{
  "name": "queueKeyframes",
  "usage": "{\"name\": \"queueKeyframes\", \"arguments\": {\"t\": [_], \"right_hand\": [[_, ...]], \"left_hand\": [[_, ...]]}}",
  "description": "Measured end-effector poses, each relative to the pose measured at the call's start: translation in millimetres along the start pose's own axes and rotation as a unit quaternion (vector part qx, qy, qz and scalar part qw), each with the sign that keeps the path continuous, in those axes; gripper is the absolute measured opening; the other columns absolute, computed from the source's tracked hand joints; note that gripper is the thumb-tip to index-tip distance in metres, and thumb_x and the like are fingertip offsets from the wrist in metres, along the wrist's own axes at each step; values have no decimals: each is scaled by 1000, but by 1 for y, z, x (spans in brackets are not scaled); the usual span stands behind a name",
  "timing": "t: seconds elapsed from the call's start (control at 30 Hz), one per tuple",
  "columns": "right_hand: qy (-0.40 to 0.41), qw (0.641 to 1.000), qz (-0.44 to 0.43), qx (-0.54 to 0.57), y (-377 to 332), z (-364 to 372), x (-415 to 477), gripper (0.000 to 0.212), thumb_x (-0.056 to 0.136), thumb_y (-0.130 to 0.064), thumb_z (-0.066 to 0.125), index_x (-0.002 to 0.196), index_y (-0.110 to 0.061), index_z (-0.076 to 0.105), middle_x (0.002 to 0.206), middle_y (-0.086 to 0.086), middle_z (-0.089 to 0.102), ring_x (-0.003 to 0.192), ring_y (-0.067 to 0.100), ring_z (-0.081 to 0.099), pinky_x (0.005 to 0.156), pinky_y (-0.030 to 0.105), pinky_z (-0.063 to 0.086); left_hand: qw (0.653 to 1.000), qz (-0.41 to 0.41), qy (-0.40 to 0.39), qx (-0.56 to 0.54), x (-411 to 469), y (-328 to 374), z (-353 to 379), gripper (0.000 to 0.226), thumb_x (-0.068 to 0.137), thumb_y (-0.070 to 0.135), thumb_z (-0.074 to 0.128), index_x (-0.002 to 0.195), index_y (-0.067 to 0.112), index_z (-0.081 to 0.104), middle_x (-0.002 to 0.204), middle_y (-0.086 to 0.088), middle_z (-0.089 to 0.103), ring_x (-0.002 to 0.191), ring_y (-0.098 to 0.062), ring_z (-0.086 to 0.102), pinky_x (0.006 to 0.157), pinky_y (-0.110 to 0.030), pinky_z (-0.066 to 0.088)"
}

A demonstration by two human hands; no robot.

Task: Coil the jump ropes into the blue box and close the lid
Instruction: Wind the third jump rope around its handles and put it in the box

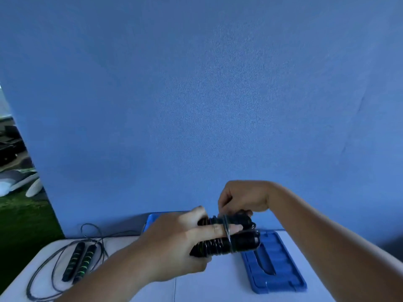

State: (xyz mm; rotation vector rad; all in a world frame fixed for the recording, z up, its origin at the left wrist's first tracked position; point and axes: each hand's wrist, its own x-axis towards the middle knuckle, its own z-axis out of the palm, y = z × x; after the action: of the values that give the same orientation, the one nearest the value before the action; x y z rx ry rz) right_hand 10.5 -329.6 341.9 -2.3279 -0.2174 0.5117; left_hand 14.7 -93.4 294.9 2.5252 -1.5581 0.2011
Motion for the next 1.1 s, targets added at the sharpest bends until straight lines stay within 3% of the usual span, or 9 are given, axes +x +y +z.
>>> {"name": "queueKeyframes", "arguments": {"t": [0.13, 0.2, 0.3, 0.4, 0.53, 0.67, 0.77, 0.83, 1.1], "right_hand": [[54, 981, 10, -186, -42, -6, -10, 30, 84, -32, 78, 68, -8, 71, 45, -9, 54, 40, 8, 43, 42, 20, 34], [96, 962, 6, -256, -53, 0, -13, 31, 84, -34, 77, 66, -11, 69, 39, -12, 51, 36, 5, 43, 38, 12, 29], [163, 931, 4, -327, -58, 11, -14, 35, 82, -37, 76, 66, -7, 66, 51, -1, 57, 46, 8, 43, 43, 17, 34], [230, 925, 14, -304, -57, 16, -15, 29, 77, -41, 78, 75, -14, 71, 71, 0, 65, 64, 12, 55, 60, 27, 47], [238, 924, -23, -299, -59, 20, -22, 26, 85, -43, 71, 78, -18, 66, 69, -9, 54, 71, 11, 53, 66, 30, 46], [235, 928, -38, -285, -44, 34, -32, 26, 95, -37, 55, 79, -17, 63, 72, -8, 56, 69, 6, 52, 67, 26, 47], [284, 922, -104, -242, -26, 48, -39, 21, 94, -26, 55, 78, -19, 66, 92, -11, 57, 82, 8, 55, 76, 29, 49], [329, 906, -131, -231, -18, 58, -42, 20, 91, -26, 57, 75, -22, 68, 91, -14, 53, 86, 7, 53, 75, 25, 47], [420, 861, -118, -260, -2, 83, -46, 17, 86, -26, 60, 73, -28, 71, 85, -13, 58, 80, 9, 55, 66, 28, 52]], "left_hand": [[999, -8, -34, 22, -1, -2, -5, 67, 86, 61, 61, 144, 62, 26, 111, 17, 29, 78, -9, 45, 57, -13, 27], [998, -28, -47, 19, -1, -2, -4, 71, 86, 66, 58, 144, 66, 17, 110, 13, 29, 85, -17, 52, 60, -23, 33], [997, -51, -60, 13, -1, 2, -5, 75, 85, 73, 54, 141, 71, 4, 106, 15, 21, 94, -22, 56, 70, -30, 34], [997, -60, -50, -5, -2, 1, -1, 76, 83, 75, 53, 138, 72, 1, 107, 16, 21, 96, -22, 57, 70, -30, 34], [997, -64, -25, -42, -6, -4, 9, 72, 83, 76, 52, 140, 69, 9, 124, 18, 28, 94, -18, 59, 76, -30, 44], [996, -64, -4, -57, -10, -4, 15, 69, 85, 76, 46, 144, 63, 13, 150, 32, 4, 105, -14, 61, 89, -32, 48], [996, -64, 19, -65, -11, -2, 16, 64, 86, 74, 46, 141, 59, 16, 154, 37, 2, 105, -10, 62, 83, -28, 46], [994, -64, 40, -78, -10, -2, 16, 60, 87, 70, 46, 140, 58, 20, 152, 38, 9, 106, -7, 61, 80, -26, 44], [984, -76, 97, -129, -11, 5, 24, 60, 78, 67, 56, 135, 58, 37, 148, 45, 22, 119, 5, 54, 93, -21, 46]]}}
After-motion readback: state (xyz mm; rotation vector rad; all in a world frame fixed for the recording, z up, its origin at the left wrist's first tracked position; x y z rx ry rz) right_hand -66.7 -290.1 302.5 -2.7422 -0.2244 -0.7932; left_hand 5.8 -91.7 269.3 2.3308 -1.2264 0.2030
